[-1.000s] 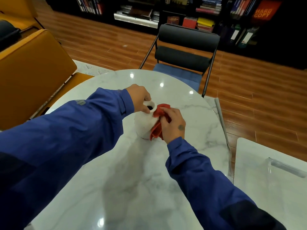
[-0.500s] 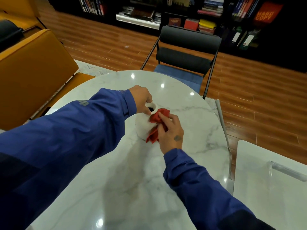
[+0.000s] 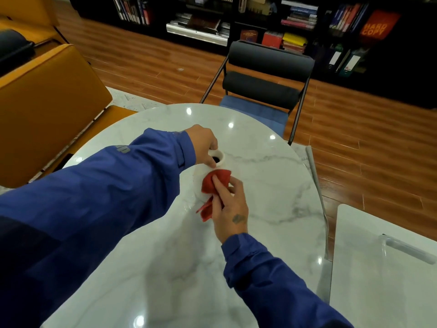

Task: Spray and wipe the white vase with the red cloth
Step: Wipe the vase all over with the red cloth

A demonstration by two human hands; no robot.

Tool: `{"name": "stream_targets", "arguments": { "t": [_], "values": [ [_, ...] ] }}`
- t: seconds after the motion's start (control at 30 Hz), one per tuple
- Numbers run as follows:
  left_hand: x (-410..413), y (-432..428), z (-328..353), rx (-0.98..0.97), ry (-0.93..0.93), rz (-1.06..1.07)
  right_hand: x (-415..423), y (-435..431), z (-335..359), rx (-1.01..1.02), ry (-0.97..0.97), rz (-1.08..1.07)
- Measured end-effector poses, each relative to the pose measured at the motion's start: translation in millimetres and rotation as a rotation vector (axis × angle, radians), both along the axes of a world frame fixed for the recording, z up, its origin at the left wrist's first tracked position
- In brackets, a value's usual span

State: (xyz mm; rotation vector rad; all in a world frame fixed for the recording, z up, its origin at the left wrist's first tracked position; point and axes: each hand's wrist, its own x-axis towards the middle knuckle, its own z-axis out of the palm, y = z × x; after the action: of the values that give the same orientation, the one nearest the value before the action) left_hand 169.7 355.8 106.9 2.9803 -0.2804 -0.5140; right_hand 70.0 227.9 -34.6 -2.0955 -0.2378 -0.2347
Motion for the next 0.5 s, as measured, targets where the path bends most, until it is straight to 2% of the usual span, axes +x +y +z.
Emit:
{"name": "stream_targets", "arguments": {
  "t": [0.07, 0.2, 0.33, 0.5],
  "values": [
    [1, 1, 0, 0.009, 0.001, -0.005, 4, -2, 0, 0.007, -0.020, 0.017],
    [1, 1, 0, 0.014, -0.001, -0.005, 26, -2, 9, 0.143, -0.036, -0.125],
    [2, 0, 0, 0.018, 0.008, 0.001, 36, -3, 7, 0.216, 0.092, -0.263],
    [3, 0, 1, 0.017, 0.015, 0.005, 10, -1, 1, 0.082, -0.002, -0.050]
  ]
}}
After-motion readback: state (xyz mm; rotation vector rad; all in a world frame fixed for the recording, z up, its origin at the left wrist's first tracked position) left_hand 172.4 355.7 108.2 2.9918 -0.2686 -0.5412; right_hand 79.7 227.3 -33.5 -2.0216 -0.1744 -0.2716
